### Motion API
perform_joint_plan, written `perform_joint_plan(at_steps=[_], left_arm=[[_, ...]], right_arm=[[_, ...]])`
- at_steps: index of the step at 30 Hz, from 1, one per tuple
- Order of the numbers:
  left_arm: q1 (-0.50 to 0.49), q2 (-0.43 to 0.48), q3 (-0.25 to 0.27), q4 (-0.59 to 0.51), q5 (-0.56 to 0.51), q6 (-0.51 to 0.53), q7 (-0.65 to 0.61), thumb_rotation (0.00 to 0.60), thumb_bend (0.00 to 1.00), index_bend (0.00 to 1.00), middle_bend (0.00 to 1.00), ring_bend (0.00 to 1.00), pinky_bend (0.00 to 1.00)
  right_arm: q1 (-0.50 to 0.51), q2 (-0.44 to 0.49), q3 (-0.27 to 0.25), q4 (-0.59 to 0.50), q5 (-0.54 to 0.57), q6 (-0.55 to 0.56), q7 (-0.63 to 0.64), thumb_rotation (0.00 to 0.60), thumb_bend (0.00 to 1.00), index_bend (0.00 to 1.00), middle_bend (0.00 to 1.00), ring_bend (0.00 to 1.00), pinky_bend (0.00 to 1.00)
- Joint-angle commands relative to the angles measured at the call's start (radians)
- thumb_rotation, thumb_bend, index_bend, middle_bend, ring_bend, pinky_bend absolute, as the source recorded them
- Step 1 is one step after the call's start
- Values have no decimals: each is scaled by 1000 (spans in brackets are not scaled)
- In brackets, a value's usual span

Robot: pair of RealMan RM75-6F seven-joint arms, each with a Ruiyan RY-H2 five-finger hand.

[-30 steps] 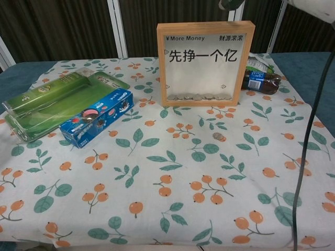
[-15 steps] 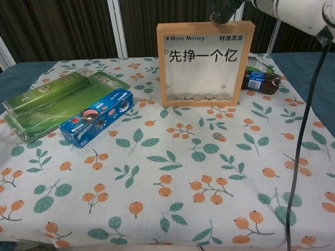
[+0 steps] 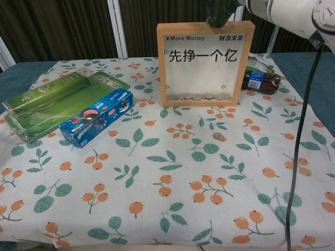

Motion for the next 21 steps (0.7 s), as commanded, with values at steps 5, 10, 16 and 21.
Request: perform_joint_plan(at_steps=[5, 10, 16, 21], left_arm=[[1, -1, 1, 0, 0, -1, 1, 600, 403, 0, 0, 0, 50], [1, 1, 1, -3, 3, 3, 3, 600, 403, 0, 0, 0, 50], [-1, 2, 1, -10, 9, 7, 11, 600, 404, 0, 0, 0, 50], [-5, -1, 0, -18, 16, 10, 27, 600, 404, 0, 0, 0, 50]], right_arm=[[-2, 13, -12, -16, -1, -1, 16, 600, 646, 275, 89, 0, 0], [-31, 53, -14, -76, -31, 41, 54, 600, 617, 0, 20, 0, 0], [-158, 151, -78, -220, -245, 210, 154, 600, 615, 0, 3, 0, 0], [-344, 199, -207, -247, -511, 428, 350, 600, 612, 0, 0, 0, 0]])
